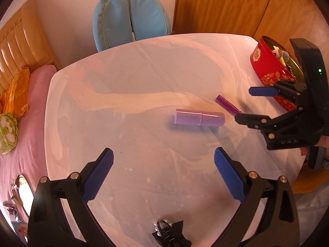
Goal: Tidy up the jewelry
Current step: 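Grasp the purple lipstick tube with the right gripper, then carry the purple tube with the right gripper over the red tin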
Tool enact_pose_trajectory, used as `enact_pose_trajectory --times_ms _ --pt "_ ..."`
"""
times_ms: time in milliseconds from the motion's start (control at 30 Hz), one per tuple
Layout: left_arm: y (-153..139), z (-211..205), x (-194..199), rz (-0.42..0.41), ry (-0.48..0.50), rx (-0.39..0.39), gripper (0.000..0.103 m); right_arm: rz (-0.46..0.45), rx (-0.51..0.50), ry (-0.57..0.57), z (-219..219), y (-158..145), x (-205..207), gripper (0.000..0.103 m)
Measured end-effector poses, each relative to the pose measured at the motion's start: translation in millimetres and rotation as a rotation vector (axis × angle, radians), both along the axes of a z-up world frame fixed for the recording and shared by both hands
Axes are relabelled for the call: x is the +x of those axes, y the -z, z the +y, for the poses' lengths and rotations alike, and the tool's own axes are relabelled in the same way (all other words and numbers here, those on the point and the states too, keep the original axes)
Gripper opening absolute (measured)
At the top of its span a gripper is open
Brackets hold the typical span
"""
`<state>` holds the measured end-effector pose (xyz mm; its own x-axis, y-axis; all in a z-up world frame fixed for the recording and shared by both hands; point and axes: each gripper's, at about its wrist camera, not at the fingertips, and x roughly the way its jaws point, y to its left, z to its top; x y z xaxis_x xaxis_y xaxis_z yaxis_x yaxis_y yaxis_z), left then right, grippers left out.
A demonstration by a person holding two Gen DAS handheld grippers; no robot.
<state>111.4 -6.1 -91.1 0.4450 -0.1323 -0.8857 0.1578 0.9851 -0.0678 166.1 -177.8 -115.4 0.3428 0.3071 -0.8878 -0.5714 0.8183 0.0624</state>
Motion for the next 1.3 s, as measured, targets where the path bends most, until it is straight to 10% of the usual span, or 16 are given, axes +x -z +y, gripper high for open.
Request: enact_pose_trajectory --times_ms 333,433,867,1300 --pt "12 30 17 -0.008 -0.015 -0.045 0.095 0.002 -0.048 -0.012 16 13 7 0.047" --pt "11 31 19 -0.017 -0.014 -0.061 0.095 -0.006 -0.053 -0.015 17 13 5 0.011" --pt "-4 -2 12 -0.036 0.008 -0.051 0.095 -0.066 0.046 -0.001 -18 -34 -18 0.011" --pt "-47 -125 40 -0.109 0.165 -0.089 0.095 -0.190 0.138 0.180 -150 -93 -33 0.011"
